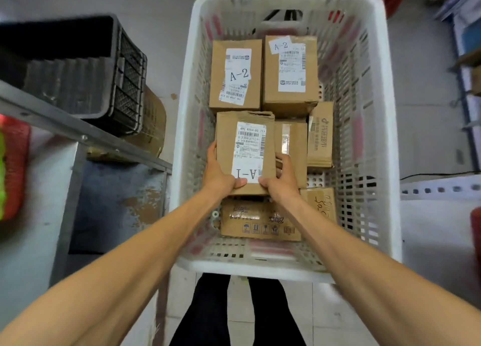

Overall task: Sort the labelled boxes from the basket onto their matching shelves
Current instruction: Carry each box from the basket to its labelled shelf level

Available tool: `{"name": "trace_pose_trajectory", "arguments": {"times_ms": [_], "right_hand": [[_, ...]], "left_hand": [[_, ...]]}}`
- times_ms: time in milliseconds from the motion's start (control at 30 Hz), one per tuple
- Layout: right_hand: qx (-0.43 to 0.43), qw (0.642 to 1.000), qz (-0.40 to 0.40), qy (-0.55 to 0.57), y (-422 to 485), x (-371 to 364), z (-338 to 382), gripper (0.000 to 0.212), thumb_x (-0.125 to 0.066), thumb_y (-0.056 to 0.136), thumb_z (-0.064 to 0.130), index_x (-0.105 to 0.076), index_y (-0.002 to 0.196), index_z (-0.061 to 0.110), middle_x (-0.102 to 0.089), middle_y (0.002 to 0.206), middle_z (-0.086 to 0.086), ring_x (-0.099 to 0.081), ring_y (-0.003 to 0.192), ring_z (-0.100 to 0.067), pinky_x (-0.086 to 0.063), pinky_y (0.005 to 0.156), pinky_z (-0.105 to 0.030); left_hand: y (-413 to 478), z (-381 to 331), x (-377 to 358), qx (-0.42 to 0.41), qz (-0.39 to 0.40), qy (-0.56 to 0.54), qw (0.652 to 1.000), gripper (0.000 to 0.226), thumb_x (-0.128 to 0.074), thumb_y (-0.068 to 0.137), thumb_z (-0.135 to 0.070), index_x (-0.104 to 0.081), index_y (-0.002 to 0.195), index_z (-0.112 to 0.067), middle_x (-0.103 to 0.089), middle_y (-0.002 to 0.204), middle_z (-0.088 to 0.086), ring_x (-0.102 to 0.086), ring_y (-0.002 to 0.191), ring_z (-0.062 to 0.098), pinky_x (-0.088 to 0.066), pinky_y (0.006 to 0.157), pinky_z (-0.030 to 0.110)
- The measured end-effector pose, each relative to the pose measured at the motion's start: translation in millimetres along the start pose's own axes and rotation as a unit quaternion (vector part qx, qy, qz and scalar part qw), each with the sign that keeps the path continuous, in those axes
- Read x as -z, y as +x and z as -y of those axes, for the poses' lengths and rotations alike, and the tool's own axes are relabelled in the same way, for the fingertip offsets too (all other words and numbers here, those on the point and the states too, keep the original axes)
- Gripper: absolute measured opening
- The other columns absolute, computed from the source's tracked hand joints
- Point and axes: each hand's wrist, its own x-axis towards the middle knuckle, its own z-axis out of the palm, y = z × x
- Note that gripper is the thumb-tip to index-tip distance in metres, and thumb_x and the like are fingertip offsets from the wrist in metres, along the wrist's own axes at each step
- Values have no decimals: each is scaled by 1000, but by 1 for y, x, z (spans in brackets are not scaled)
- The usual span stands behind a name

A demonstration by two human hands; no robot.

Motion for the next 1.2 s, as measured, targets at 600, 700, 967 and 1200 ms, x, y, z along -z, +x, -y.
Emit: {"name": "trace_pose_trajectory", "arguments": {"times_ms": [600,700,967,1200], "right_hand": [[219,968,-92,82,-124,106,222,79,-80,48,26,-27,107,28,-50,119,-6,-51,113,-22,-48,95,-44],[263,957,-99,73,-145,121,231,77,-84,63,8,-27,114,21,-53,109,2,-55,100,-9,-48,86,-28],[262,944,-189,61,-212,122,221,120,-88,53,29,-15,148,28,-31,134,-4,-28,132,-23,-30,110,-41],[216,950,-211,77,-269,107,174,136,-92,59,20,7,152,21,-34,152,-3,-33,139,-21,-31,113,-39]], "left_hand": [[-121,-284,88,-238,138,46,960,130,-82,62,3,3,150,-40,-46,141,1,-49,127,24,-37,109,46],[-135,-298,93,-245,127,47,960,136,-85,62,-1,12,147,-48,-35,150,4,-45,129,24,-40,107,45],[-175,-291,87,-304,193,10,933,121,-82,67,-8,-3,147,-52,-33,144,4,-42,129,20,-34,111,41],[-211,-244,87,-325,294,23,898,128,-84,57,-13,-1,148,-49,-36,149,-4,-42,132,15,-40,108,38]]}}
